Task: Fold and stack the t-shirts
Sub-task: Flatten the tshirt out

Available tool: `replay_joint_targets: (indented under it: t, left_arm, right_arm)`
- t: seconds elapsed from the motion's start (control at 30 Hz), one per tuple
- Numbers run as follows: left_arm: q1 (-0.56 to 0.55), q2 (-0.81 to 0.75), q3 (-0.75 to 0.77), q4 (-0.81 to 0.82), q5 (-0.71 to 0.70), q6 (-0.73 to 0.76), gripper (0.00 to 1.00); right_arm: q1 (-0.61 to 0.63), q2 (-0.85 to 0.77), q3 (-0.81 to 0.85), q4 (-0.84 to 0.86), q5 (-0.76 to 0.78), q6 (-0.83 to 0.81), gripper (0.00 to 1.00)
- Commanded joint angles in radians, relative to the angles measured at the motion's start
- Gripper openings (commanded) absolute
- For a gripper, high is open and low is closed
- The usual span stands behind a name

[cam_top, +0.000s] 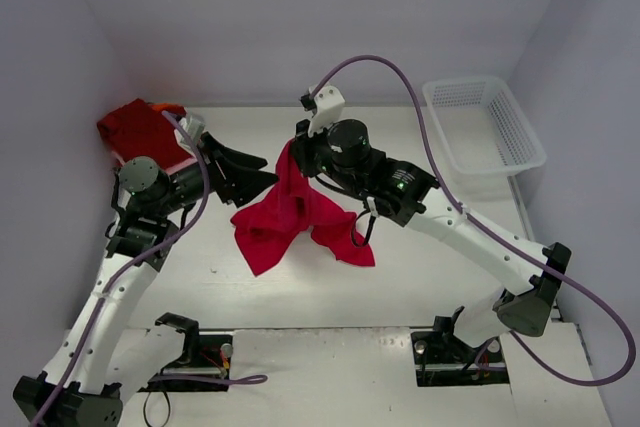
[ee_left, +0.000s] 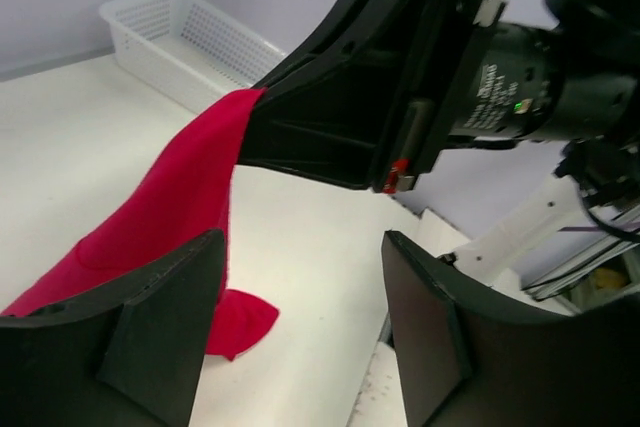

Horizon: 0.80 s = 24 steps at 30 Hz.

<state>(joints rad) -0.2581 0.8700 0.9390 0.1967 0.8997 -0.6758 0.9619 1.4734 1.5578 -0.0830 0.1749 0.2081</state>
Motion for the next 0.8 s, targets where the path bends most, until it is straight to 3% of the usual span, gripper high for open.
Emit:
replay_joint_targets:
  t: [0.0,0.2,0.77]
  left_arm:
    - [-0.024,0.001,0.066,-0.022,-0.030,0.182,0.58]
    - [-0.078,0.052,0.199,-0.289,-0.119,0.404,0.58]
    - [-0.196,0.104,0.225,-0.339,-0.380,0.645,0.58]
  right_arm:
    - [-0.003,-0.015,0.056,0.048,-0.018,0.008,0.00]
    - [-0.009,-0.027,0.050,0.040,-0.035,0.013,0.00]
    - [-0.020,-0.038,0.025,0.037,-0.077,0.040,0.00]
